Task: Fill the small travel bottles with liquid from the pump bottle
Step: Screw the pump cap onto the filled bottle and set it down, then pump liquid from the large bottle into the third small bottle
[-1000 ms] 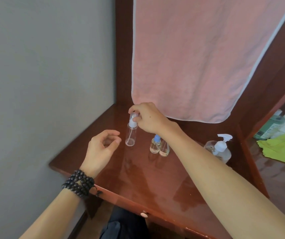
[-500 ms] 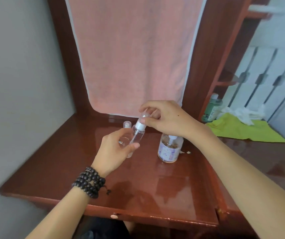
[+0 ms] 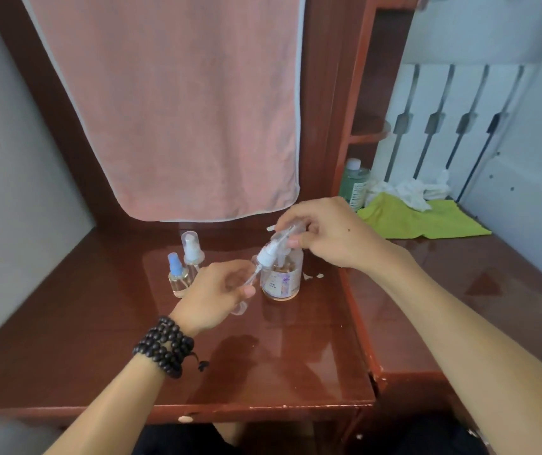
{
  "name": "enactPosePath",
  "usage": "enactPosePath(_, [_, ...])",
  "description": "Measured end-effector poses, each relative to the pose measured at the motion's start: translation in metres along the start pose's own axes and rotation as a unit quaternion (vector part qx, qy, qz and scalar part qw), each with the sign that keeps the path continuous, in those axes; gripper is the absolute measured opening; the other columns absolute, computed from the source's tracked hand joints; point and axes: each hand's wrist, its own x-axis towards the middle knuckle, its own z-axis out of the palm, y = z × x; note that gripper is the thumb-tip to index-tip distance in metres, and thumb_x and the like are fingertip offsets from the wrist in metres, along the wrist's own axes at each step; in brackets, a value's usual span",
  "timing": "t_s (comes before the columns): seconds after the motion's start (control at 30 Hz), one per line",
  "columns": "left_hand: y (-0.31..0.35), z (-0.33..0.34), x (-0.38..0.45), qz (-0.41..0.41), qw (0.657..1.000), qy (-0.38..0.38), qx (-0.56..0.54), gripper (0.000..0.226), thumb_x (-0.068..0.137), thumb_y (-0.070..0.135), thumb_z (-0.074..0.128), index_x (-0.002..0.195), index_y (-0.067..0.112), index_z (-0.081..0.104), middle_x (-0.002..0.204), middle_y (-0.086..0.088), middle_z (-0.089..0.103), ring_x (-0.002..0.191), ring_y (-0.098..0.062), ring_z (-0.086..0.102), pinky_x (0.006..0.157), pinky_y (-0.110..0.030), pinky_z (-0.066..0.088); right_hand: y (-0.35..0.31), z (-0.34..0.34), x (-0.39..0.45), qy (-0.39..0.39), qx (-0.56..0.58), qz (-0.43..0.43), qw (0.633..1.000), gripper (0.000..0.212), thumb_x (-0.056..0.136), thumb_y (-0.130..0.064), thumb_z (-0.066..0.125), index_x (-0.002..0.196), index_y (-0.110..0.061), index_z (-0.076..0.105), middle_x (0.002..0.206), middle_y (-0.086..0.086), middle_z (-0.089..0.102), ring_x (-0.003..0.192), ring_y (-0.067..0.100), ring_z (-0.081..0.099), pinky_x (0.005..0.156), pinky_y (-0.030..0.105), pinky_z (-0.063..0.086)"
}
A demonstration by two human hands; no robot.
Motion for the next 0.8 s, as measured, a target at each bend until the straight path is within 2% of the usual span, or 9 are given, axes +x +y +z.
enactPosePath(0.07, [-0.005, 0.0, -0.001, -0.018, 1.0, 0.014, 0.007, 0.029, 0.089, 0.011, 0.066, 0.116, 0.02, 0.064, 0.108, 0.011, 0.069, 0.098, -0.005, 0.066, 0.07, 0.0, 0.044, 0.003, -0.008, 0.0, -0.008, 0.028, 0.013, 0.999, 0.022, 0.084, -0.011, 0.082, 0.1, -0.024, 0.075, 0.086, -0.01, 0.071, 0.064, -0.004, 0.064, 0.065, 0.012, 0.048])
enactPosePath(0.17, [-0.01, -0.002, -0.001, -0.045, 0.998, 0.049, -0.005, 0.033, 0.089, 0.009, 0.066, 0.121, 0.015, 0.061, 0.111, 0.006, 0.064, 0.093, 0.006, 0.056, 0.062, 0.004, 0.04, 0.01, -0.006, -0.002, -0.011, 0.037, 0.062, 0.997, 0.022, 0.081, -0.027, 0.084, 0.094, -0.031, 0.067, 0.094, -0.008, 0.069, 0.083, 0.017, 0.071, 0.076, 0.037, 0.059])
enactPosePath(0.27, [-0.017, -0.005, -0.003, -0.058, 0.996, 0.069, -0.022, 0.031, 0.088, 0.013, 0.067, 0.118, 0.02, 0.06, 0.106, 0.013, 0.061, 0.093, 0.011, 0.053, 0.067, -0.003, 0.041, 0.01, 0.009, -0.007, -0.059, 0.029, 0.113, 0.991, 0.018, 0.091, -0.038, 0.068, 0.108, -0.035, 0.065, 0.084, -0.009, 0.072, 0.082, 0.015, 0.072, 0.073, 0.035, 0.058])
enactPosePath(0.33, [-0.021, -0.008, -0.005, -0.064, 0.995, 0.074, -0.028, 0.029, 0.088, 0.016, 0.069, 0.114, 0.025, 0.059, 0.103, 0.018, 0.059, 0.093, 0.01, 0.053, 0.076, -0.006, 0.038, 0.01, 0.024, -0.009, -0.112, 0.025, 0.12, 0.986, 0.023, 0.096, -0.038, 0.059, 0.118, -0.039, 0.066, 0.092, -0.007, 0.071, 0.084, 0.012, 0.069, 0.074, 0.027, 0.054])
enactPosePath(0.4, [-0.026, -0.01, -0.006, -0.07, 0.994, 0.083, -0.031, 0.028, 0.087, 0.019, 0.07, 0.112, 0.027, 0.06, 0.103, 0.018, 0.06, 0.095, 0.007, 0.056, 0.083, -0.012, 0.041, 0.013, 0.039, -0.009, -0.154, 0.011, 0.115, 0.981, 0.021, 0.099, -0.036, 0.054, 0.113, -0.038, 0.07, 0.102, -0.004, 0.069, 0.093, 0.013, 0.066, 0.079, 0.024, 0.05])
enactPosePath(0.5, [-0.033, -0.013, -0.01, -0.079, 0.992, 0.091, -0.04, 0.03, 0.086, 0.021, 0.071, 0.114, 0.027, 0.062, 0.105, 0.015, 0.062, 0.096, 0.0, 0.06, 0.08, -0.015, 0.043, 0.018, 0.062, -0.013, -0.196, -0.007, 0.121, 0.973, 0.018, 0.097, -0.027, 0.062, 0.115, -0.026, 0.065, 0.099, -0.008, 0.065, 0.098, 0.017, 0.066, 0.089, 0.03, 0.053])
enactPosePath(0.57, [-0.035, -0.014, -0.011, -0.081, 0.991, 0.093, -0.046, 0.031, 0.085, 0.021, 0.071, 0.114, 0.026, 0.062, 0.105, 0.013, 0.063, 0.097, -0.002, 0.06, 0.083, -0.019, 0.045, 0.022, 0.076, -0.017, -0.205, -0.021, 0.118, 0.971, 0.031, 0.09, -0.02, 0.067, 0.12, -0.022, 0.058, 0.099, -0.006, 0.065, 0.094, 0.019, 0.066, 0.085, 0.035, 0.057])
enactPosePath(0.7, [-0.037, -0.014, -0.013, -0.077, 0.991, 0.093, -0.054, 0.03, 0.085, 0.019, 0.072, 0.112, 0.027, 0.062, 0.102, 0.017, 0.062, 0.098, 0.0, 0.06, 0.083, -0.016, 0.044, 0.032, 0.101, -0.025, -0.229, -0.092, 0.088, 0.965, 0.029, 0.087, -0.005, 0.057, 0.111, -0.019, 0.049, 0.084, -0.005, 0.061, 0.089, 0.022, 0.063, 0.082, 0.041, 0.055])
enactPosePath(0.8, [-0.039, -0.012, -0.014, -0.077, 0.991, 0.091, -0.064, 0.03, 0.085, 0.019, 0.073, 0.11, 0.03, 0.061, 0.103, 0.017, 0.063, 0.101, -0.003, 0.061, 0.09, -0.022, 0.046, 0.025, 0.108, -0.03, -0.252, -0.132, 0.074, 0.956, 0.053, 0.086, -0.009, 0.06, 0.133, -0.023, 0.041, 0.11, 0.003, 0.052, 0.095, 0.028, 0.059, 0.085, 0.049, 0.055])
